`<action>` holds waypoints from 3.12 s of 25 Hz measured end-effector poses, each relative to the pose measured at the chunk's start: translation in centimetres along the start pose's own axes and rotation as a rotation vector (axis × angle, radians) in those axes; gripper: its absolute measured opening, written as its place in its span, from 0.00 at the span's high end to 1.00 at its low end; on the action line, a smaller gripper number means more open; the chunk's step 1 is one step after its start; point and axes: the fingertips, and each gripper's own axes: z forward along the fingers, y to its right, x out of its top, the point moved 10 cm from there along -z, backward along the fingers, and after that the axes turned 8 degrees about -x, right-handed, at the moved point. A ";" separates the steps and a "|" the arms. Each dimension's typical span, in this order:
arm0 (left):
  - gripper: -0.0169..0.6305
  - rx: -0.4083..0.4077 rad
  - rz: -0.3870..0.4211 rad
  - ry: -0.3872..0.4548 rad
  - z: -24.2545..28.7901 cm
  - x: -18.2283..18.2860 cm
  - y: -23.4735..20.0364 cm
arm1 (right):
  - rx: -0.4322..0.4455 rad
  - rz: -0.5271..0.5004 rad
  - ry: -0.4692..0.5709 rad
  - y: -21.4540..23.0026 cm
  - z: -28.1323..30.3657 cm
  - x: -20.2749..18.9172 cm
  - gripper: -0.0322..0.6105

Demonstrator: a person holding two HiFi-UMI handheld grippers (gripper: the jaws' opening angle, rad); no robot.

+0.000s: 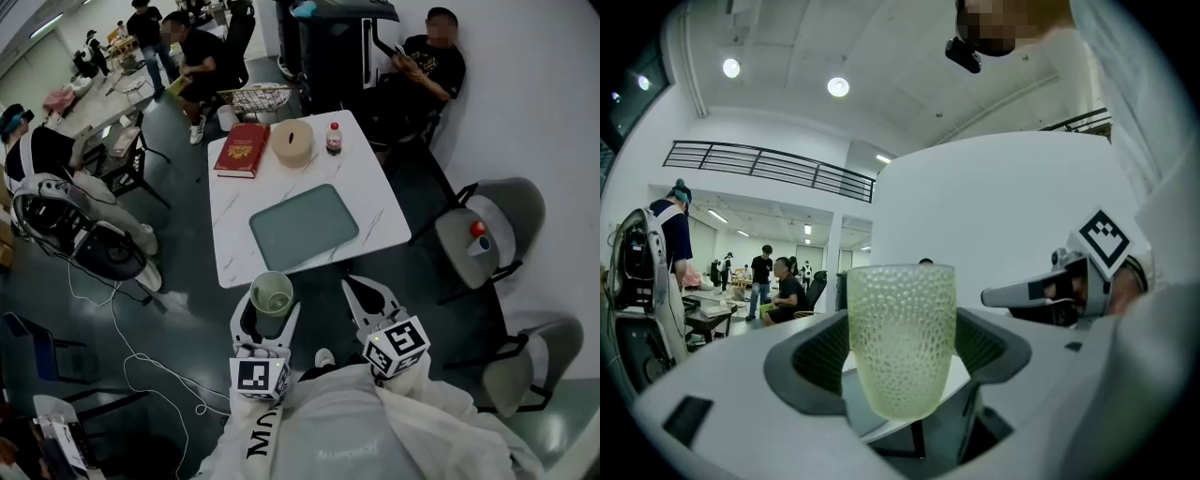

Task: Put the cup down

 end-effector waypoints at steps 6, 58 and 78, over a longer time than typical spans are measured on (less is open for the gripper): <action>0.43 -0.022 -0.004 -0.003 1.0 -0.2 -0.8 | -0.033 -0.005 0.005 0.5 0.8 0.6 0.94; 0.43 -0.144 0.000 -0.114 27.0 -4.0 -9.2 | -0.148 0.060 -0.050 17.9 18.7 3.1 0.94; 0.43 -0.185 -0.022 -0.221 38.2 -10.3 -11.3 | -0.117 0.026 -0.162 25.2 26.4 2.4 0.94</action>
